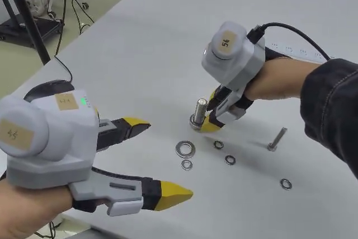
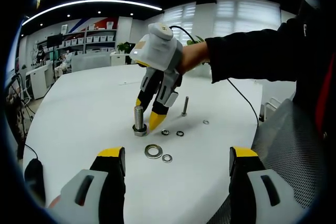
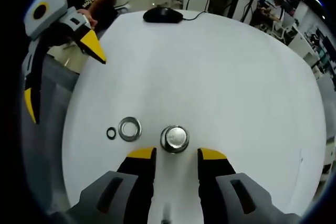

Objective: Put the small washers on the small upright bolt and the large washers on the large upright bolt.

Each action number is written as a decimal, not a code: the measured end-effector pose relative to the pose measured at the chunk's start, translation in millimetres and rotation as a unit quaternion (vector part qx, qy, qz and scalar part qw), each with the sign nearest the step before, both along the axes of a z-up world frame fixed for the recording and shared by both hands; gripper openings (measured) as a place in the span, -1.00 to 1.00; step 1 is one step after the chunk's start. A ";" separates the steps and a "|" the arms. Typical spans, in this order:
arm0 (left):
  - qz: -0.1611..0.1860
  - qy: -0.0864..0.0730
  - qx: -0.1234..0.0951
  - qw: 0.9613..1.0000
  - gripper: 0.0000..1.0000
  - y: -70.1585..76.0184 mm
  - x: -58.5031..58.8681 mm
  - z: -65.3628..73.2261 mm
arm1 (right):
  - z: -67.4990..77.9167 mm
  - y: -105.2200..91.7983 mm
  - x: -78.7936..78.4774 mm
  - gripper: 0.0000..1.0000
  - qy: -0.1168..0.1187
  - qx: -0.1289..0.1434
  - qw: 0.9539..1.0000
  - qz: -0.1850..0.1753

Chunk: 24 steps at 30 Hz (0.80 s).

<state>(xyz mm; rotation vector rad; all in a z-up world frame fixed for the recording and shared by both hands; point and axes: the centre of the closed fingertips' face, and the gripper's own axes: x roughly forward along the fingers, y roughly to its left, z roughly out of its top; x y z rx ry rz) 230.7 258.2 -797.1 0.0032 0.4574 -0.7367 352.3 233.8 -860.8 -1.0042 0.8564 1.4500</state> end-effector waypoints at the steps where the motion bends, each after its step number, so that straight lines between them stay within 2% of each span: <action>1: 0.000 0.000 0.000 1.000 0.62 -0.1 0.1 0.3 | 0.6 -1.0 -0.3 -0.34 0.000 0.001 1.000 -0.002; 16: 0.004 -0.005 0.002 1.000 0.62 1.1 -0.3 2.4 | 10.2 -15.3 -8.3 -0.34 -0.001 0.004 1.000 -0.012; 24: 0.005 -0.010 0.003 1.000 0.62 3.0 0.9 6.5 | 20.9 -19.2 -24.0 -0.34 -0.002 0.005 1.000 -0.003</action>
